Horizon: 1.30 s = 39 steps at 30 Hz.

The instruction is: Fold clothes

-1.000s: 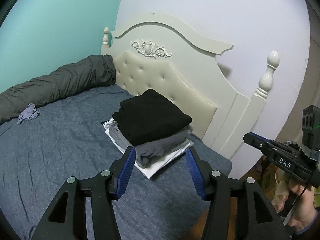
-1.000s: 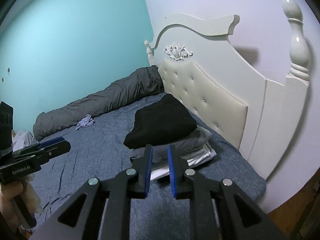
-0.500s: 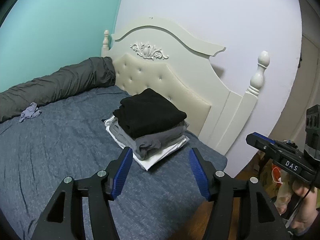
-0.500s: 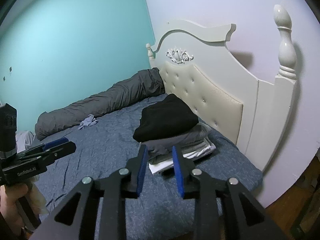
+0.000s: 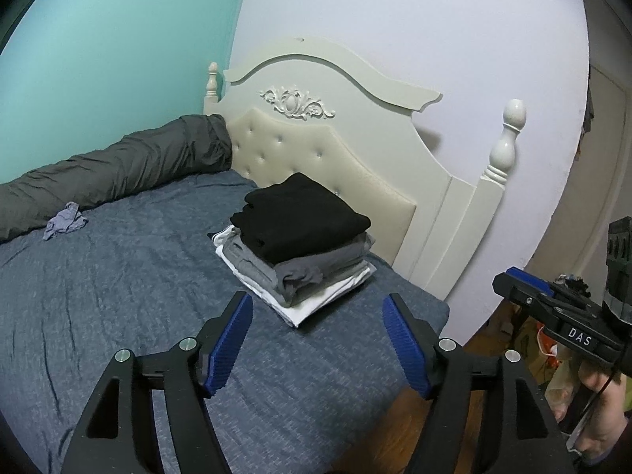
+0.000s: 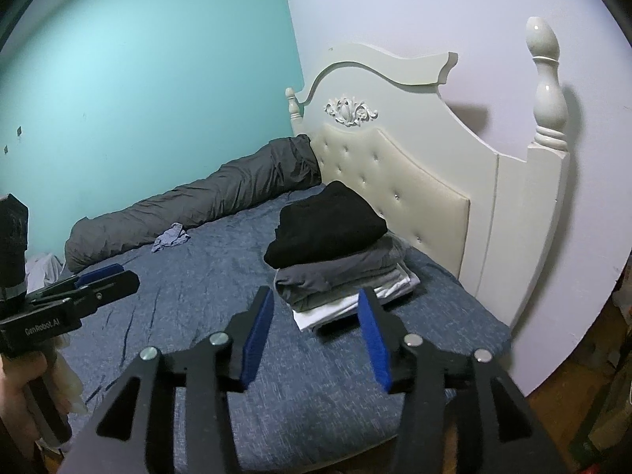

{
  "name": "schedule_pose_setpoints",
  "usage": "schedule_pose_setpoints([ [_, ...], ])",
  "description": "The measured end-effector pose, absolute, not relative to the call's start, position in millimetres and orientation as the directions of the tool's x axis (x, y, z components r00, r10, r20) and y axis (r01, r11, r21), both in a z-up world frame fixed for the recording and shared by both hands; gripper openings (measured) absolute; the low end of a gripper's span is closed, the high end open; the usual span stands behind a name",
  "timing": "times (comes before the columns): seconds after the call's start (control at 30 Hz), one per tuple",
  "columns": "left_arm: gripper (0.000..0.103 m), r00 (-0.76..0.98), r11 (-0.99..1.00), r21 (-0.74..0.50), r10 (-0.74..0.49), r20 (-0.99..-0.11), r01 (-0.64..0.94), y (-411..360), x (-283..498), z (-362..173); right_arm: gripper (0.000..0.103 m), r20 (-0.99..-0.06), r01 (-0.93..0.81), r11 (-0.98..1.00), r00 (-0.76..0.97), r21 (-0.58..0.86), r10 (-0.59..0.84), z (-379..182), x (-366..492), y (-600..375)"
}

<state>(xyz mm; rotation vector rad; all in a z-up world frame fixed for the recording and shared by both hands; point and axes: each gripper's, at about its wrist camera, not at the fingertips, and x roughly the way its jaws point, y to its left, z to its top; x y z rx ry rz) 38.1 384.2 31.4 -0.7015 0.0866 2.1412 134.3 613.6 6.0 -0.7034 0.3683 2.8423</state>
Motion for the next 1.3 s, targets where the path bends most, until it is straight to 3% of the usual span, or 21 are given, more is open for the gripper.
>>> schedule_pose_setpoints([
  [0.43,0.088,-0.475,-0.623,-0.183,0.725,-0.498,-0.76,370.6,47.6,23.9,0.069,-0.48,-0.281,-0.941,-0.862,0.186,0.162,-3.8,150.5,604.7],
  [0.8,0.102,-0.489,-0.633,-0.165,0.715,-0.499,-0.757,364.1,53.4,17.6,0.098,-0.472,-0.293,-0.936,-0.864,0.193,0.174,-12.6,158.7,595.6],
  [1.3,0.103,-0.522,-0.663,-0.172,0.7,-0.488,-0.729,350.8,56.7,14.3,0.102,-0.453,-0.301,-0.939,-0.869,0.166,0.198,-19.3,163.4,587.4],
])
